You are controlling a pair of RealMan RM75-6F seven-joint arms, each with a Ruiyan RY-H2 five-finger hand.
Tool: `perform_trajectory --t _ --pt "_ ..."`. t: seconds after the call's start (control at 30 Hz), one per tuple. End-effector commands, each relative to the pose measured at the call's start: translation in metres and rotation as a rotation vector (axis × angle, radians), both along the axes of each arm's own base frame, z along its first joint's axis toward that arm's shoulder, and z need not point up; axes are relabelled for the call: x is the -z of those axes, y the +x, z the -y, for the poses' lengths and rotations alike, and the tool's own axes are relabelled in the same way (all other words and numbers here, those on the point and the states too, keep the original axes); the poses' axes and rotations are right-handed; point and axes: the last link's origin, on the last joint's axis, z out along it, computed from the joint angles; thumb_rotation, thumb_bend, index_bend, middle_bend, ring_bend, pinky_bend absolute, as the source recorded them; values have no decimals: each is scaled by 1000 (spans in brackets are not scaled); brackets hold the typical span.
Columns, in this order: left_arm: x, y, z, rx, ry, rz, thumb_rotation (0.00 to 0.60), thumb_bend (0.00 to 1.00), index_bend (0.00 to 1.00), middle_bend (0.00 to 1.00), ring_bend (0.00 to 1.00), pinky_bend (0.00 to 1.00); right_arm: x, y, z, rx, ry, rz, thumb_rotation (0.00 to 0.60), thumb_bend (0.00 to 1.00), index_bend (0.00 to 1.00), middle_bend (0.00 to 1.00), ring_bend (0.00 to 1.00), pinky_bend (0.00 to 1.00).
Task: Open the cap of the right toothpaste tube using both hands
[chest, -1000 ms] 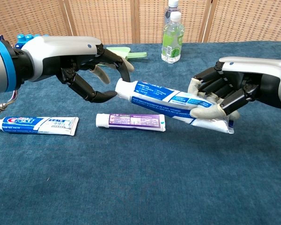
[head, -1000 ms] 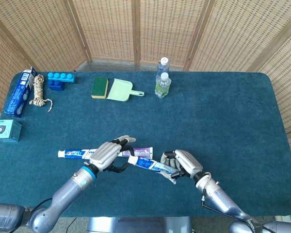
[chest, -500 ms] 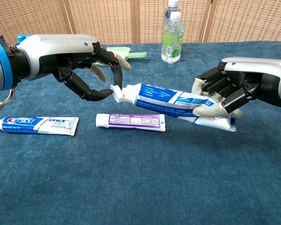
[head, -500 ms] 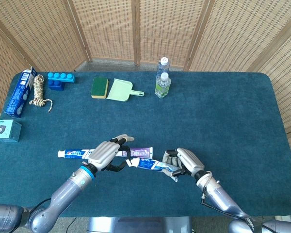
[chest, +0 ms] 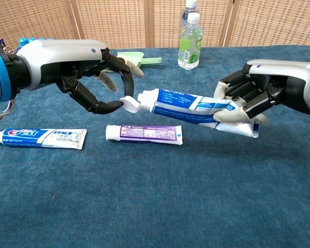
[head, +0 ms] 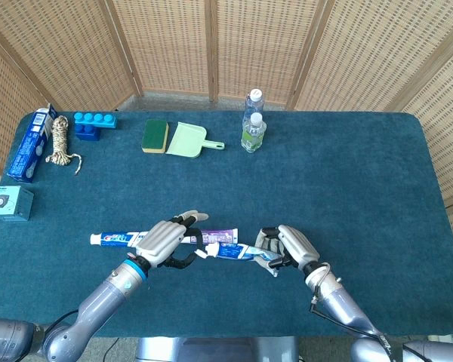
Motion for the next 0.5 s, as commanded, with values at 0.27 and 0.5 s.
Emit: perform_trajectory --t 0.27,0.5 --pt "0 -2 4 27 30 -25 600 424 475 95 43 195 -5 7 11 52 -20 43 600 518 949 714 712 807" --pt "0 -3 6 36 40 -31 600 423 463 79 24 193 -8 12 17 52 -41 41 600 518 947 712 712 808"
